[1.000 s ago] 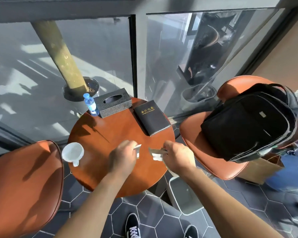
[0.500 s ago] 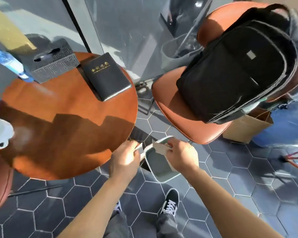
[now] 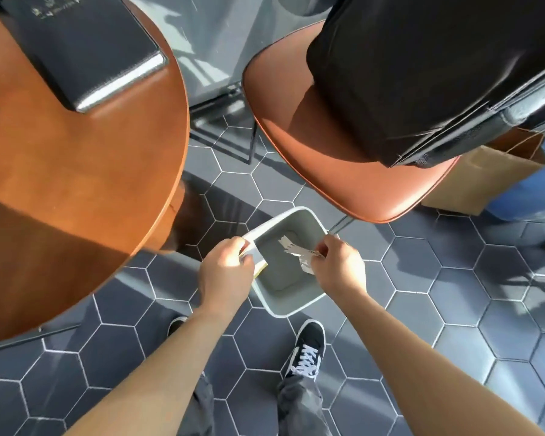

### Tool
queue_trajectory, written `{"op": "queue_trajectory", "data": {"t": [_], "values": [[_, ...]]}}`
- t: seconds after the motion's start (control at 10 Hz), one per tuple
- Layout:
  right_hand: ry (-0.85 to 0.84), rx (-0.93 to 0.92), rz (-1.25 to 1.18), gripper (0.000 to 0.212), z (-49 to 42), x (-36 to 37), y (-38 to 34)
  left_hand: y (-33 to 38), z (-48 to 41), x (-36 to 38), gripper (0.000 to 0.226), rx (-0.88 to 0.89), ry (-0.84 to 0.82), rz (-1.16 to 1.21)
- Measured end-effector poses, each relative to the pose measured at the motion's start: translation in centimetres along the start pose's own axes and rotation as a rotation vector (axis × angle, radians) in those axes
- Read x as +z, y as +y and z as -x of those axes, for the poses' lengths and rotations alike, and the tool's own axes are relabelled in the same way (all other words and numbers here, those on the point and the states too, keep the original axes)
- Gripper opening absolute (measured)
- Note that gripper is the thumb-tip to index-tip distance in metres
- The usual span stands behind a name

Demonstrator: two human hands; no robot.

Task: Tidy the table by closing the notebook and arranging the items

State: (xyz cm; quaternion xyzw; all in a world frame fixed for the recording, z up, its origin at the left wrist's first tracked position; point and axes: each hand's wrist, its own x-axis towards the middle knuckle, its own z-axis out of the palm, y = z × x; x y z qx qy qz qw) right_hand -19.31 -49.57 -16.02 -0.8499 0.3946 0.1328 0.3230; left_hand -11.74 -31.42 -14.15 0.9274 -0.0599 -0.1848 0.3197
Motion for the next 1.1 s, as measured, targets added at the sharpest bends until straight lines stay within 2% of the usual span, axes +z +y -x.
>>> {"op": "queue_trajectory", "data": {"t": [0.2, 0.3, 0.5, 0.6, 0.7, 0.9, 1.1], "values": [[-0.012, 0.016, 0.036, 0.008, -4.1, 4.9, 3.2, -2.4, -2.6, 6.9, 0.011, 0.031, -0.058, -0.094], [-0.034, 0.0, 0.073, 0.008, -6.5, 8.1, 5.5, -4.2, -4.4, 11.3, 0.022, 0.06, -0.071, -0.137], [-0.024, -0.02, 0.124, 0.01, -8.7, 11.7, 8.7, -5.9, -5.9, 15.7, 0.017, 0.15, -0.109, -0.212], [-0.015, 0.004, 0.138, 0.011, -9.3, 12.4, 9.1, -6.2, -6.1, 16.5, 0.014, 0.2, -0.104, -0.252], [-0.017, 0.002, 0.144, 0.017, -9.9, 12.9, 9.2, -6.7, -6.3, 17.3, 0.022, 0.243, -0.18, -0.402], [-0.071, -0.058, 0.202, 0.038, -9.7, 12.2, 9.1, -6.9, -6.4, 17.4, 0.054, 0.31, -0.25, -0.619], [-0.122, -0.095, 0.289, 0.04, -9.0, 11.1, 7.7, -5.7, -6.5, 16.3, 0.055, 0.401, -0.261, -0.767]]}}
